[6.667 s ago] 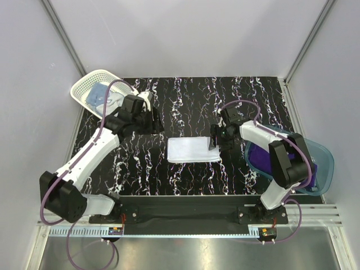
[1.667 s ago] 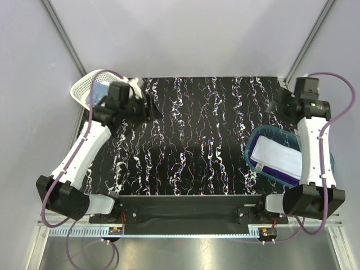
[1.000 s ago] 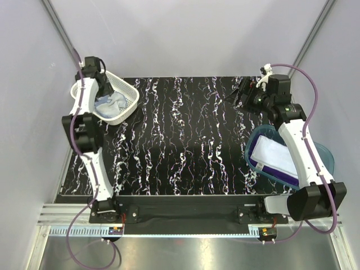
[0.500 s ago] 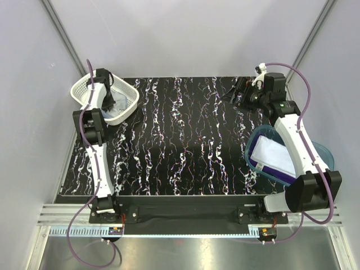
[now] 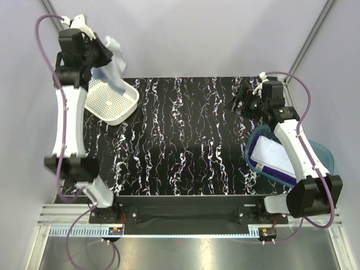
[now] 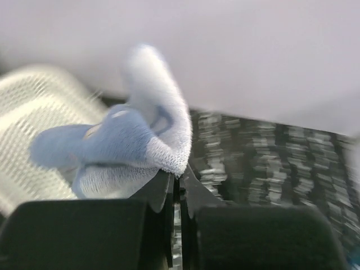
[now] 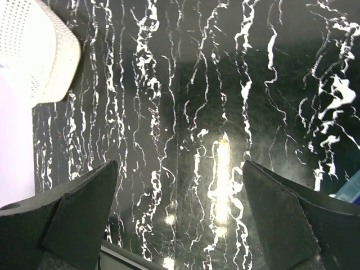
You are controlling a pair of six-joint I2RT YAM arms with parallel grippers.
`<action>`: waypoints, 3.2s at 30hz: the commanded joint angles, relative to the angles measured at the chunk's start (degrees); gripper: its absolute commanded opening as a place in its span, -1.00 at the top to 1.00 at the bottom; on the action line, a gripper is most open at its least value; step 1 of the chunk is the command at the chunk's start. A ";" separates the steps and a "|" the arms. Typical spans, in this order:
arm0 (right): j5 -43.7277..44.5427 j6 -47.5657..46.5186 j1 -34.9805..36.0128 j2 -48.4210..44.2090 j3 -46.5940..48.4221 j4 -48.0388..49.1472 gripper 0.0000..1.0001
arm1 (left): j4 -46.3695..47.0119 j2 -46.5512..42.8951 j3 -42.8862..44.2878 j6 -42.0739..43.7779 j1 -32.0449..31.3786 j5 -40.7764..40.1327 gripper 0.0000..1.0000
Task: Fold and stack the towels
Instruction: Grab crumpled towel, then move the towel to the center of the board, then flatten out the crumpled towel
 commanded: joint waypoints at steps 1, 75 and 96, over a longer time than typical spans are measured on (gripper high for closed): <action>1.29 -1.51 0.22 -2.88 2.14 -0.47 -0.99 | 5.13 -8.46 -4.87 0.10 -9.03 11.46 1.00; 12.54 5.70 19.56 35.53 -0.66 13.58 -0.05 | 3.03 35.81 -11.74 3.63 -21.28 1.11 0.13; 12.17 5.79 19.30 31.59 -1.81 13.68 1.00 | 3.99 27.14 -16.74 -1.20 -21.37 11.92 1.00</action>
